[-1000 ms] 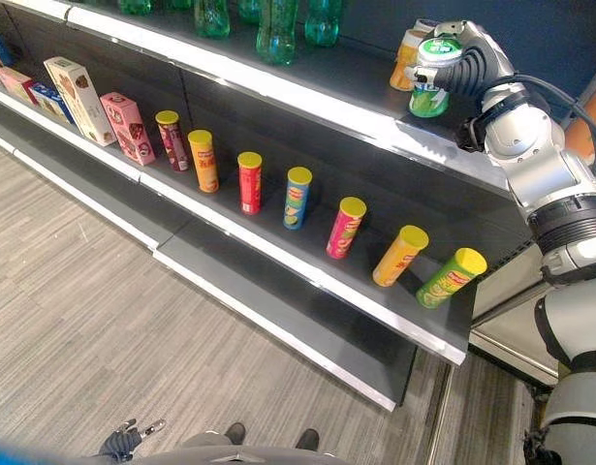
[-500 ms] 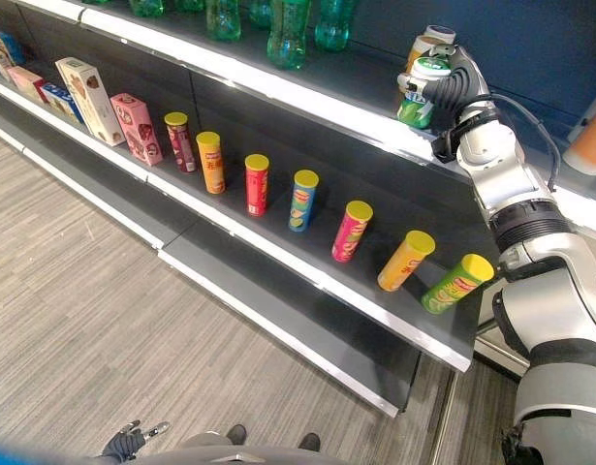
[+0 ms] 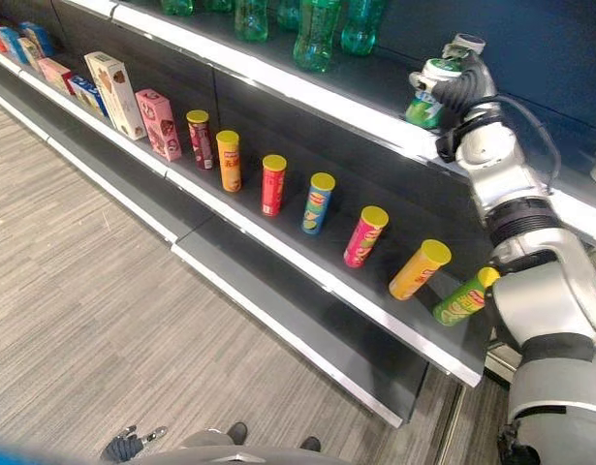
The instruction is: Put the goods on the table back onto the shelves and tidy them up.
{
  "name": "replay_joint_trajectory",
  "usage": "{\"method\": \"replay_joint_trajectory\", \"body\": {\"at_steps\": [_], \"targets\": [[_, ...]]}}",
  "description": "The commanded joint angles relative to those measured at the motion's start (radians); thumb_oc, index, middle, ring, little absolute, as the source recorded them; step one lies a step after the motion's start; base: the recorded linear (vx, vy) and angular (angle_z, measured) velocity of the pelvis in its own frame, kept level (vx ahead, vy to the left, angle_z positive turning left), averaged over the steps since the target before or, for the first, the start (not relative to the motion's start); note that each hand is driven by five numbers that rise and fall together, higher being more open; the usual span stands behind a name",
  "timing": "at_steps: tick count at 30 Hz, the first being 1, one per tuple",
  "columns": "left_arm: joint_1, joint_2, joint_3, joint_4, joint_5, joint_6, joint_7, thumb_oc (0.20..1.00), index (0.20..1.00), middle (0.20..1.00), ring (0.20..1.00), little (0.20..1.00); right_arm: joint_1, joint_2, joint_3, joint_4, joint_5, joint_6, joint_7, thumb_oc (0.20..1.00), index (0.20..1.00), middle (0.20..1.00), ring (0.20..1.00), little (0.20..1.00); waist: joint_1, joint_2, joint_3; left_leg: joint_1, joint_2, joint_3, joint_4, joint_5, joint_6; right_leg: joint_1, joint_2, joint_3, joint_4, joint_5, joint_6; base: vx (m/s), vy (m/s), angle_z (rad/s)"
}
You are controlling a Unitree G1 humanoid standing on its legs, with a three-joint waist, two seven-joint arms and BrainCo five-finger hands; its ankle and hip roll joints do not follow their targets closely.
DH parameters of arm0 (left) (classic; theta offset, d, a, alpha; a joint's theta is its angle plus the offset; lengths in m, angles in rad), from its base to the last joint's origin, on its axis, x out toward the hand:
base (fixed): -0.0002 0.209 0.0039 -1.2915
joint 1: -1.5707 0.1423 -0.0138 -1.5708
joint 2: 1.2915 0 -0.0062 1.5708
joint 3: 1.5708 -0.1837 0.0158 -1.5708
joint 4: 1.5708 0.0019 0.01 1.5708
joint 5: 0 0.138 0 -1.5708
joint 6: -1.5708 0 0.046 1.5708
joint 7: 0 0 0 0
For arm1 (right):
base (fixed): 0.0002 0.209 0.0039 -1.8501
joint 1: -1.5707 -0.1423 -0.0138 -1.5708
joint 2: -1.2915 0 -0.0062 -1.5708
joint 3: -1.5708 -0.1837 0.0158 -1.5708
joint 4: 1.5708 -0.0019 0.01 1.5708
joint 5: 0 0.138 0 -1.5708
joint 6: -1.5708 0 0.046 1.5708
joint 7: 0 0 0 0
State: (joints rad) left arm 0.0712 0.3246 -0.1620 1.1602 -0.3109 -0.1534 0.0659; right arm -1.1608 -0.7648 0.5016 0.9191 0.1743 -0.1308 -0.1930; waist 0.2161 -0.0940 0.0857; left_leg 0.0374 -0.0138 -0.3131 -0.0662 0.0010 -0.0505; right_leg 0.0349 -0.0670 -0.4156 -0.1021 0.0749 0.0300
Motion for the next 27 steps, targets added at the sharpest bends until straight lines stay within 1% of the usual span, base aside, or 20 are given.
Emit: {"method": "replay_joint_trajectory", "body": {"at_steps": [1,7,12,14,15,16,17,18,19,20,21,22,23,24,25,26,27], "targets": [[-0.024,0.045,-0.028,0.023,-0.038,-0.010,-0.015,1.000,1.000,1.000,1.000,1.000,-0.146,-0.058,0.078,0.023,0.005,-0.005,-0.014,1.000,1.000,1.000,1.000,1.000,0.012,-0.031,0.005,-0.012,0.006,0.110,-0.021,-0.040,-0.019,0.098,-0.026,0.015,0.015,-0.144,0.060,-0.08,0.078,-0.08],[-0.030,0.053,-0.022,0.019,-0.036,-0.006,-0.016,1.000,1.000,1.000,1.000,1.000,-0.159,-0.077,0.088,-0.009,-0.019,-0.002,-0.025,1.000,1.000,1.000,1.000,1.000,0.001,-0.031,0.003,-0.012,0.004,0.110,-0.021,-0.042,-0.016,0.097,-0.029,0.016,0.015,-0.142,0.063,-0.02,0.038,0.02],[-0.039,0.056,-0.007,0.032,-0.024,-0.004,-0.007,1.000,1.000,1.000,1.000,1.000,-0.196,-0.144,0.083,-0.170,-0.042,-0.016,-0.067,1.000,1.000,1.000,1.000,1.000,-0.020,-0.035,-0.003,-0.011,0.003,0.125,-0.021,-0.049,-0.011,0.091,-0.032,0.029,0.015,-0.134,0.067,-0.01,0.049,-0.02],[-0.039,0.056,0.012,0.034,-0.025,-0.004,0.000,1.000,1.000,1.000,1.000,1.000,-0.200,-0.189,0.060,-0.295,-0.055,-0.030,-0.100,1.000,1.000,1.000,1.000,1.000,-0.039,-0.035,-0.008,-0.009,0.004,0.139,-0.021,-0.054,-0.007,0.082,-0.035,0.043,0.015,-0.128,0.071,0.00,0.061,-0.04],[-0.039,0.056,0.012,0.034,-0.025,-0.004,0.000,1.000,1.000,1.000,1.000,1.000,-0.197,-0.190,0.057,-0.298,-0.056,-0.029,-0.100,1.000,1.000,1.000,1.000,1.000,-0.037,-0.036,-0.009,-0.009,0.004,0.140,-0.021,-0.055,-0.006,0.082,-0.035,0.044,0.015,-0.127,0.071,-0.01,0.063,-0.11],[-0.039,0.054,0.027,0.036,-0.023,-0.002,0.006,1.000,1.000,1.000,1.000,1.000,-0.180,-0.214,0.031,-0.403,-0.076,-0.035,-0.117,1.000,1.000,1.000,1.000,1.000,-0.054,-0.033,-0.011,-0.007,0.004,0.152,-0.021,-0.058,-0.003,0.077,-0.036,0.057,0.015,-0.124,0.073,-0.02,0.114,-0.25],[-0.042,0.046,0.047,0.036,-0.011,0.002,0.012,1.000,1.000,1.000,1.000,1.000,-0.098,-0.235,-0.051,-0.598,-0.105,-0.050,-0.131,1.000,1.000,1.000,1.000,1.000,-0.081,-0.028,-0.012,-0.001,0.005,0.174,-0.021,-0.068,0.005,0.067,-0.037,0.085,0.015,-0.116,0.075,-0.02,0.114,-0.43],[-0.042,0.049,0.046,0.036,-0.011,0.002,0.012,1.000,1.000,1.000,1.000,1.000,-0.090,-0.236,-0.058,-0.603,-0.106,-0.048,-0.131,1.000,1.000,1.000,1.000,1.000,-0.079,-0.030,-0.013,-0.001,0.005,0.175,-0.021,-0.068,0.005,0.067,-0.037,0.086,0.015,-0.116,0.075,-0.03,0.167,-0.52],[-0.047,0.038,0.065,0.039,0.015,0.006,0.011,1.000,1.000,1.000,1.000,1.000,0.046,-0.242,-0.141,-0.801,-0.091,-0.084,-0.086,1.000,1.000,1.000,1.000,1.000,-0.115,-0.024,-0.016,0.010,0.006,0.204,-0.021,-0.078,0.014,0.061,-0.039,0.116,0.015,-0.107,0.079,-0.01,0.133,-0.53],[-0.047,0.036,0.073,0.040,0.023,0.007,0.008,1.000,1.000,1.000,1.000,1.000,0.115,-0.247,-0.172,-0.875,-0.074,-0.102,-0.056,1.000,1.000,1.000,1.000,1.000,-0.128,-0.024,-0.018,0.014,0.005,0.215,-0.021,-0.082,0.017,0.059,-0.040,0.129,0.015,-0.103,0.081,-0.03,0.203,-0.42],[-0.048,0.032,0.087,0.037,0.038,0.005,0.000,1.000,1.000,1.000,1.000,1.000,0.247,-0.258,-0.239,-1.029,-0.040,-0.131,0.008,1.000,1.000,1.000,1.000,1.000,-0.148,-0.024,-0.020,0.016,0.004,0.232,-0.021,-0.083,0.022,0.052,-0.043,0.146,0.015,-0.095,0.085,-0.01,0.101,-0.58],[-0.048,0.035,0.085,0.037,0.038,0.005,0.000,1.000,1.000,1.000,1.000,1.000,0.258,-0.258,-0.248,-1.034,-0.040,-0.129,0.010,1.000,1.000,1.000,1.000,1.000,-0.141,-0.026,-0.020,0.021,0.007,0.236,-0.021,-0.088,0.020,0.054,-0.040,0.151,0.015,-0.098,0.084,-0.02,0.147,-0.87],[-0.051,0.026,0.087,0.030,0.070,0.001,-0.009,1.000,1.000,1.000,1.000,1.000,0.403,-0.268,-0.319,-1.156,0.043,-0.179,0.095,1.000,1.000,1.000,1.000,1.000,-0.163,-0.024,-0.018,0.028,0.007,0.263,-0.021,-0.094,0.025,0.045,-0.042,0.178,0.018,-0.088,0.090,-0.04,0.197,-0.92],[-0.048,0.008,0.086,0.020,0.102,-0.010,-0.027,1.000,1.000,1.000,1.000,1.000,0.641,-0.245,-0.433,-1.276,0.234,-0.224,0.238,1.000,1.000,1.000,1.000,1.000,-0.197,-0.021,-0.012,0.032,0.007,0.306,-0.021,-0.100,0.033,0.019,-0.044,0.222,0.024,-0.070,0.103,-0.10,0.278,-0.62],[-0.050,0.004,0.090,0.008,0.119,-0.020,-0.042,1.000,1.000,1.000,1.000,1.000,0.801,-0.226,-0.489,-1.331,0.375,-0.228,0.353,1.000,1.000,1.000,1.000,1.000,-0.221,-0.020,-0.006,0.029,0.004,0.337,-0.021,-0.102,0.039,0.001,-0.046,0.249,0.021,-0.054,0.110,-0.10,0.223,-0.30],[-0.052,0.004,0.092,0.002,0.127,-0.020,-0.048,1.000,1.000,1.000,1.000,1.000,0.878,-0.224,-0.510,-1.342,0.421,-0.214,0.396,1.000,1.000,1.000,1.000,1.000,-0.227,-0.019,-0.002,0.031,0.005,0.355,-0.021,-0.103,0.040,-0.008,-0.046,0.264,0.023,-0.047,0.114,-0.06,0.127,-0.53],[-0.052,0.008,0.098,-0.005,0.138,-0.022,-0.059,1.000,1.000,1.000,1.000,1.000,0.961,-0.221,-0.523,-1.354,0.475,-0.183,0.456,1.000,1.000,1.000,1.000,1.000,-0.234,-0.018,0.001,0.033,0.006,0.367,-0.021,-0.108,0.040,-0.013,-0.046,0.274,0.026,-0.043,0.118,-0.03,0.076,-1.17]]}}
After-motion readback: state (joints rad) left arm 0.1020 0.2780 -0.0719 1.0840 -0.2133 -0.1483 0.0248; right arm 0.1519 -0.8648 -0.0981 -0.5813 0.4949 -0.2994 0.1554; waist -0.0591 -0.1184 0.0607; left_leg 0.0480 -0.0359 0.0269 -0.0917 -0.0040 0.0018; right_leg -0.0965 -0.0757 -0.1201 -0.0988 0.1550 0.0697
